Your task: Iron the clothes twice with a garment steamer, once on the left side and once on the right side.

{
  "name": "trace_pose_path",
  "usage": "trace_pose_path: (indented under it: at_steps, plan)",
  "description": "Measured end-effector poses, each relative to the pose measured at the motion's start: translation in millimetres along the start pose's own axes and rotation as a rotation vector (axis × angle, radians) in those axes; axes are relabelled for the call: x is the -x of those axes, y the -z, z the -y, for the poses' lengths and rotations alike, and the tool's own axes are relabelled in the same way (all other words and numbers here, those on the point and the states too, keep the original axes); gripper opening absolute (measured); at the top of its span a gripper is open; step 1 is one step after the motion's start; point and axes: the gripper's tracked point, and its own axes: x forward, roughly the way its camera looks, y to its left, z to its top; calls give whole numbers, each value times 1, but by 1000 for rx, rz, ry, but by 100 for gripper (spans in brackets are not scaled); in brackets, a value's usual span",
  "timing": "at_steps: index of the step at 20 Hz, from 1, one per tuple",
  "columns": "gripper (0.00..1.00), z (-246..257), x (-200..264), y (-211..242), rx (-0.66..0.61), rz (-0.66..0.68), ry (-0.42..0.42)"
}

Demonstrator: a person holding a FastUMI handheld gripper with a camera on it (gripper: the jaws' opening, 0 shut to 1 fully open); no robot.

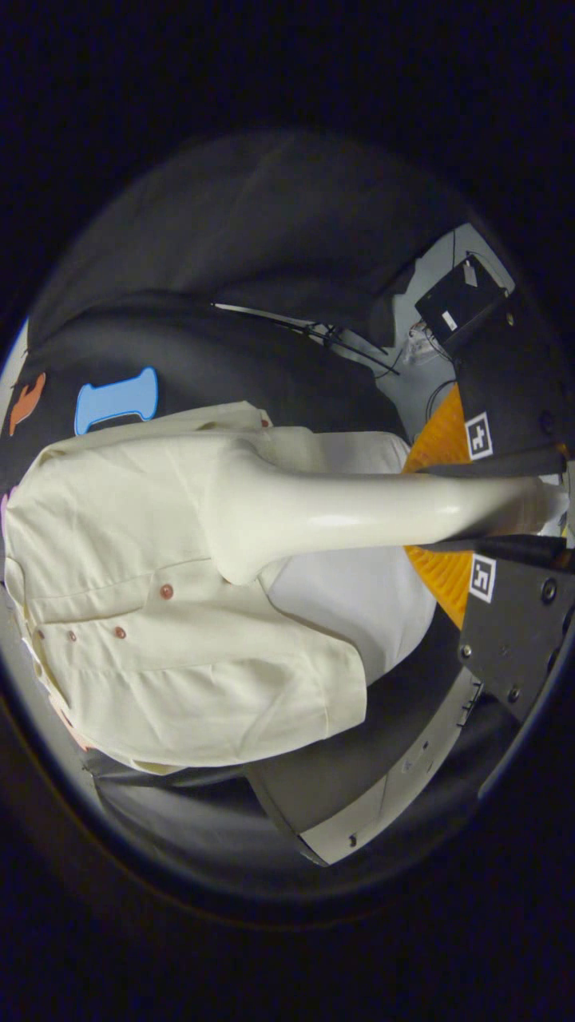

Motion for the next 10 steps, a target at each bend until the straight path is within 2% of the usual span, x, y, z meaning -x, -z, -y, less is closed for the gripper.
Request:
trace_pose_path:
  at_steps: [5,10]
  plan:
    - [29,-65,61,-23,25,88,6]
    - [29,-170,136,-56,74,172,-35]
